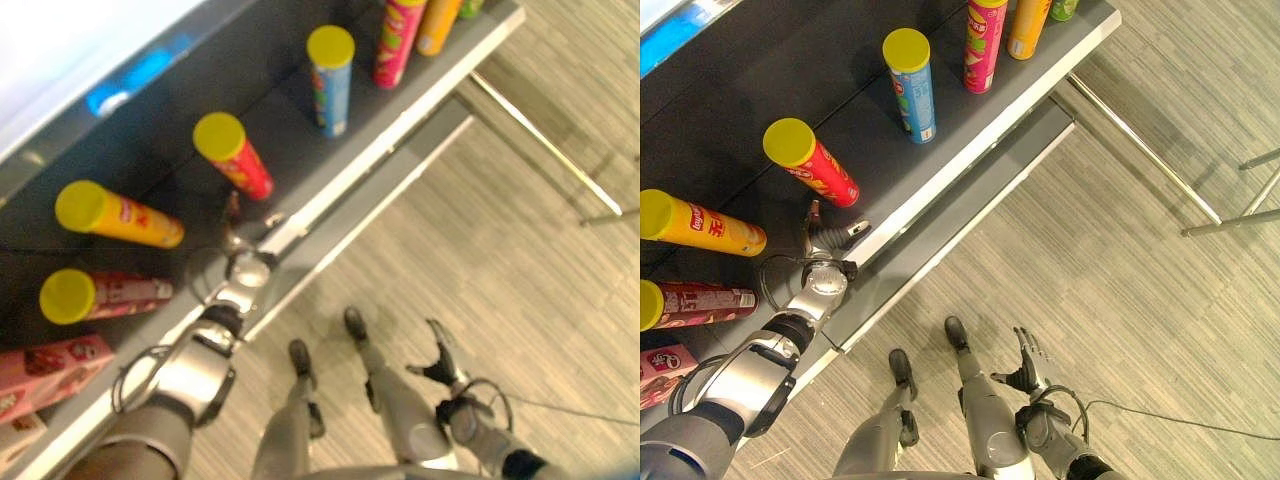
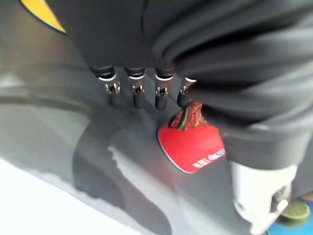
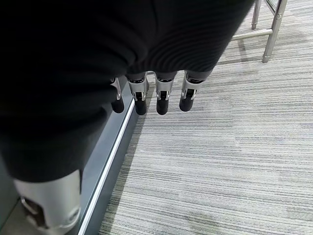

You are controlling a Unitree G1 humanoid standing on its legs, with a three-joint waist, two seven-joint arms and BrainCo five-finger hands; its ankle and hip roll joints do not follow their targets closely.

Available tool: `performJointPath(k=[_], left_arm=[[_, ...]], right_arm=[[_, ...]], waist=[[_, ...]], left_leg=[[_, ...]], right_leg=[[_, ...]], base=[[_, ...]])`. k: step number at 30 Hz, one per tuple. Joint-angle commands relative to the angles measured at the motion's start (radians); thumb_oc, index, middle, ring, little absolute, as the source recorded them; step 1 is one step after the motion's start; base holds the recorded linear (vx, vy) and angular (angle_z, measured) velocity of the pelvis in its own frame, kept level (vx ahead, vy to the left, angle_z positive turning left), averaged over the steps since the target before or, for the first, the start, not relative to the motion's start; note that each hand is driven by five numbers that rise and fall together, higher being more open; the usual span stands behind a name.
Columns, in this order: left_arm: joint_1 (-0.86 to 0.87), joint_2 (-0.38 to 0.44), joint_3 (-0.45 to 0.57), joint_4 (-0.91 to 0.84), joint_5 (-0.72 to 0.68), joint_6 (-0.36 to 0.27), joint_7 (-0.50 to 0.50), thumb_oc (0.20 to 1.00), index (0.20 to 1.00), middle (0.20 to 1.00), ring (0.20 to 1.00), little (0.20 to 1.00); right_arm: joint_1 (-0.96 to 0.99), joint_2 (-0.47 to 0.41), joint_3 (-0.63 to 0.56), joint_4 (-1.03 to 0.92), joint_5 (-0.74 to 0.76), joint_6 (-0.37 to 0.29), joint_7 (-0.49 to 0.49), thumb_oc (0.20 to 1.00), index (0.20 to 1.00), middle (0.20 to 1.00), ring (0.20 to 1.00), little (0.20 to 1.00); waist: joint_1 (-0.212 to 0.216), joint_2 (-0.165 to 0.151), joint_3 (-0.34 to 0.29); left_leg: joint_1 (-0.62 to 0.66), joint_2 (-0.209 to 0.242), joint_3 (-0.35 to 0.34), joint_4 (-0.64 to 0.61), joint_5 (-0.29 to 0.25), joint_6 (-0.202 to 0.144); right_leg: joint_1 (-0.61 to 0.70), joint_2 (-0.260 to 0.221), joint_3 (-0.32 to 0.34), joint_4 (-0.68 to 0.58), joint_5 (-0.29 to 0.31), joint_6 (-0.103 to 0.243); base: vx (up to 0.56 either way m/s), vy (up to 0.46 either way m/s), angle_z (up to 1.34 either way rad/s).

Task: Put the goods on the table back onto the shelves and tidy them up.

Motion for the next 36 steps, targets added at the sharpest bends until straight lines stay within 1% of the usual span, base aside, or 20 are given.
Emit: performJointPath(k=[1,7,14,16,17,18,22,23,24,25,26,27,28,30,31,32,33,34,36], left_arm=[[-0.079,-0.041,-0.015,0.005,0.050,-0.024,-0.013,1.000,1.000,1.000,1.000,1.000],[-0.071,-0.052,-0.026,0.003,0.062,-0.025,-0.016,1.000,1.000,1.000,1.000,1.000],[-0.053,-0.079,-0.006,0.006,0.032,-0.027,-0.009,1.000,1.000,1.000,1.000,1.000],[0.003,-0.116,0.019,0.000,0.000,-0.032,0.013,1.000,1.000,1.000,1.000,1.000],[0.003,-0.117,0.019,0.000,0.000,-0.032,0.014,1.000,1.000,1.000,1.000,1.000],[0.062,-0.152,0.037,-0.007,-0.026,-0.039,0.034,1.000,1.000,1.000,1.000,1.000],[0.182,-0.216,0.087,-0.008,-0.091,-0.055,0.076,1.000,1.000,1.000,1.000,1.000],[0.213,-0.232,0.110,0.007,-0.129,-0.064,0.077,1.000,1.000,1.000,1.000,1.000],[0.214,-0.232,0.110,0.007,-0.130,-0.065,0.077,1.000,1.000,1.000,1.000,1.000],[0.282,-0.270,0.147,0.039,-0.189,-0.077,0.076,1.000,1.000,1.000,1.000,1.000],[0.309,-0.283,0.160,0.053,-0.220,-0.084,0.069,1.000,1.000,1.000,1.000,1.000],[0.309,-0.282,0.160,0.053,-0.220,-0.084,0.069,1.000,1.000,1.000,1.000,1.000],[0.380,-0.310,0.199,0.095,-0.261,-0.083,0.053,1.000,1.000,1.000,1.000,1.000],[0.452,-0.323,0.196,0.126,-0.236,-0.065,0.029,1.000,1.000,1.000,1.000,1.000],[0.453,-0.323,0.196,0.126,-0.236,-0.065,0.029,1.000,1.000,1.000,1.000,1.000],[0.491,-0.326,0.190,0.140,-0.212,-0.053,0.013,1.000,1.000,1.000,1.000,1.000],[0.566,-0.324,0.164,0.157,-0.157,-0.034,-0.027,1.000,1.000,1.000,1.000,1.000],[0.566,-0.324,0.164,0.157,-0.157,-0.034,-0.027,1.000,1.000,1.000,1.000,1.000],[0.639,-0.312,0.121,0.184,-0.074,0.001,-0.102,1.000,1.000,1.000,1.000,1.000]], right_arm=[[0.061,0.021,0.034,-0.024,0.007,-0.034,-0.018,1.000,1.000,1.000,1.000,1.000],[0.061,0.017,0.028,-0.023,0.008,-0.033,-0.019,1.000,1.000,1.000,1.000,1.000],[0.065,0.026,0.027,-0.003,0.010,-0.022,-0.023,1.000,1.000,1.000,1.000,1.000],[0.063,0.036,0.022,0.016,0.015,-0.009,-0.032,1.000,1.000,1.000,1.000,1.000],[0.064,0.036,0.022,0.016,0.015,-0.009,-0.032,1.000,1.000,1.000,1.000,1.000],[0.064,0.043,0.016,0.027,0.018,0.002,-0.037,1.000,1.000,1.000,1.000,1.000],[0.063,0.056,0.009,0.065,0.023,0.028,-0.049,1.000,1.000,1.000,1.000,1.000],[0.061,0.060,0.007,0.080,0.025,0.035,-0.050,1.000,1.000,1.000,1.000,1.000],[0.061,0.060,0.007,0.080,0.025,0.035,-0.050,1.000,1.000,1.000,1.000,1.000],[0.057,0.074,0.002,0.118,0.023,0.054,-0.053,1.000,1.000,1.000,1.000,1.000],[0.057,0.080,-0.001,0.131,0.023,0.063,-0.051,1.000,1.000,1.000,1.000,1.000],[0.057,0.080,-0.001,0.131,0.023,0.063,-0.051,1.000,1.000,1.000,1.000,1.000],[0.048,0.097,-0.016,0.175,0.021,0.077,-0.048,1.000,1.000,1.000,1.000,1.000],[0.035,0.109,-0.032,0.220,0.014,0.085,-0.042,1.000,1.000,1.000,1.000,1.000],[0.035,0.109,-0.032,0.220,0.014,0.085,-0.042,1.000,1.000,1.000,1.000,1.000],[0.033,0.115,-0.047,0.244,0.012,0.085,-0.038,1.000,1.000,1.000,1.000,1.000],[0.025,0.118,-0.076,0.279,0.012,0.081,-0.025,1.000,1.000,1.000,1.000,1.000],[0.026,0.118,-0.076,0.279,0.012,0.081,-0.025,1.000,1.000,1.000,1.000,1.000],[0.021,0.115,-0.097,0.306,0.009,0.074,-0.001,1.000,1.000,1.000,1.000,1.000]], waist=[[-0.022,0.030,-0.030],[-0.023,0.034,-0.031],[-0.018,0.039,-0.034],[-0.009,0.044,-0.046],[-0.009,0.044,-0.046],[0.000,0.048,-0.059],[0.026,0.057,-0.090],[0.033,0.059,-0.099],[0.033,0.059,-0.099],[0.048,0.063,-0.120],[0.054,0.062,-0.131],[0.053,0.062,-0.132],[0.069,0.063,-0.152],[0.082,0.062,-0.174],[0.082,0.062,-0.174],[0.088,0.060,-0.186],[0.100,0.059,-0.209],[0.101,0.058,-0.209],[0.110,0.056,-0.231]], left_leg=[[0.047,0.010,-0.039,0.001,-0.100,-0.032],[0.050,0.008,-0.040,0.001,-0.102,-0.032],[0.054,0.006,-0.045,0.001,-0.101,-0.031],[0.059,0.006,-0.051,0.001,-0.101,-0.030],[0.059,0.006,-0.051,0.001,-0.101,-0.030],[0.068,0.005,-0.058,0.001,-0.102,-0.029],[0.087,0.003,-0.078,0.001,-0.102,-0.027],[0.093,0.004,-0.082,0.001,-0.103,-0.027],[0.093,0.004,-0.083,0.001,-0.103,-0.027],[0.111,0.004,-0.093,0.001,-0.107,-0.027],[0.116,0.003,-0.097,0.001,-0.106,-0.027],[0.115,0.003,-0.097,0.001,-0.106,-0.027],[0.136,0.004,-0.107,0.001,-0.109,-0.028],[0.153,0.003,-0.117,0.001,-0.112,-0.028],[0.153,0.003,-0.117,0.001,-0.112,-0.028],[0.161,0.003,-0.120,0.001,-0.112,-0.028],[0.178,0.003,-0.130,0.001,-0.112,-0.026],[0.179,0.003,-0.130,0.001,-0.112,-0.026],[0.198,0.003,-0.132,0.001,-0.112,-0.023]], right_leg=[[0.017,-0.015,-0.018,0.008,-0.060,0.096],[0.020,-0.017,-0.020,0.008,-0.063,0.096],[0.027,-0.018,-0.027,0.007,-0.066,0.094],[0.036,-0.020,-0.032,0.007,-0.070,0.092],[0.036,-0.020,-0.032,0.007,-0.070,0.092],[0.048,-0.021,-0.036,0.006,-0.075,0.090],[0.074,-0.023,-0.047,0.003,-0.088,0.082],[0.081,-0.025,-0.052,0.002,-0.092,0.080],[0.082,-0.025,-0.052,0.002,-0.092,0.080],[0.102,-0.027,-0.061,0.002,-0.102,0.075],[0.108,-0.029,-0.065,0.001,-0.104,0.074],[0.107,-0.029,-0.065,0.001,-0.103,0.074],[0.132,-0.031,-0.073,0.001,-0.113,0.071],[0.154,-0.034,-0.083,0.001,-0.119,0.069],[0.154,-0.034,-0.083,0.001,-0.119,0.069],[0.166,-0.036,-0.088,0.001,-0.121,0.068],[0.188,-0.038,-0.099,0.001,-0.126,0.067],[0.188,-0.038,-0.099,0.001,-0.127,0.067],[0.209,-0.037,-0.106,0.001,-0.129,0.067]], base=[[0.00,0.000,0.00],[0.00,0.000,0.00],[0.00,0.000,0.00],[0.00,0.000,0.00],[0.03,-0.009,0.00],[0.04,-0.014,0.01],[0.03,-0.016,0.10],[0.01,-0.008,0.19],[0.05,-0.016,0.16],[0.05,-0.021,0.15],[0.05,-0.021,0.24],[0.05,-0.022,0.27],[0.05,-0.016,0.23],[0.03,-0.015,0.26],[0.02,-0.011,0.27],[0.03,-0.006,0.23],[0.03,-0.006,0.22],[0.01,0.011,0.19],[-0.01,0.044,0.17]])
